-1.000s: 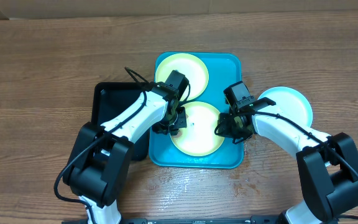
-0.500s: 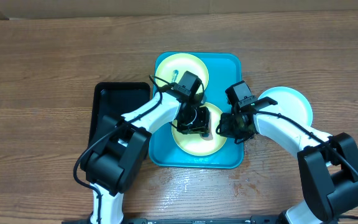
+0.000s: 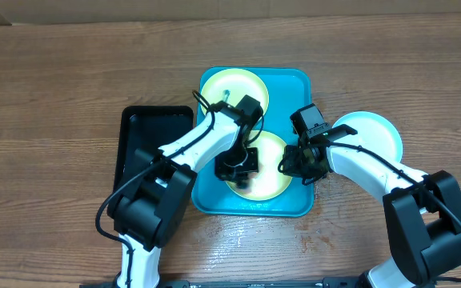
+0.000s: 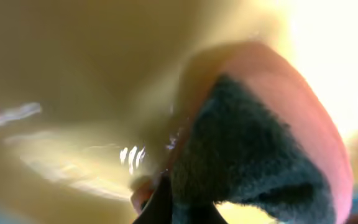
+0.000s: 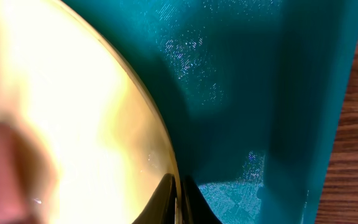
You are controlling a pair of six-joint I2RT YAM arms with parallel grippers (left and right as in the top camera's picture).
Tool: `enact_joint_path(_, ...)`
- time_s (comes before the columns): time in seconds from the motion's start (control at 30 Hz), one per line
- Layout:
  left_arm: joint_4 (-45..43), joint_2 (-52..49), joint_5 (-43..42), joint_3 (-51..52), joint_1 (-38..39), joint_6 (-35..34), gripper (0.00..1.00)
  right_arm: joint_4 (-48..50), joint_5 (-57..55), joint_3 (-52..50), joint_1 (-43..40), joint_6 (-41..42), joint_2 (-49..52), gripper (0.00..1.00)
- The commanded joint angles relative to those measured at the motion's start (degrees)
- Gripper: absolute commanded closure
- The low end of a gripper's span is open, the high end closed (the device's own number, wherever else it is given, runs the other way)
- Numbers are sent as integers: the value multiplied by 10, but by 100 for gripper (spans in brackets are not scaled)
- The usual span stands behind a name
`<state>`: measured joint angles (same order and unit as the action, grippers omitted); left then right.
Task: Clean dirty plates on tray and stack at the side
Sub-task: 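Scrub the lower yellow plate with the sponge while the right gripper holds it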
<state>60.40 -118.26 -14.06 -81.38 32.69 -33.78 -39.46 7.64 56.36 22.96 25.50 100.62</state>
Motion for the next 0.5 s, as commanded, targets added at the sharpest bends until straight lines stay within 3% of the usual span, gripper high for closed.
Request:
enact_joint_path(0.0,25,-20,256,-28,-4,-4,96,-4,-26,-9,2,-2,19,96)
enact_joint_path(0.1,26,-20,313,-48,-4,27,96,-4,-26,-9,2,-2,19,96)
enact_joint_path(0.23,6,-20,300,-59,-3,57,96,-4,-26,-9,2,-2,19,96)
enact_joint_path(0.33,-14,-21,222,-59,-3,57,96,-4,-26,-9,2,-2,19,96)
enact_joint_path(0.47,-65,-24,39,-56,0,58,96,-4,-26,-9,2,-2,19,96)
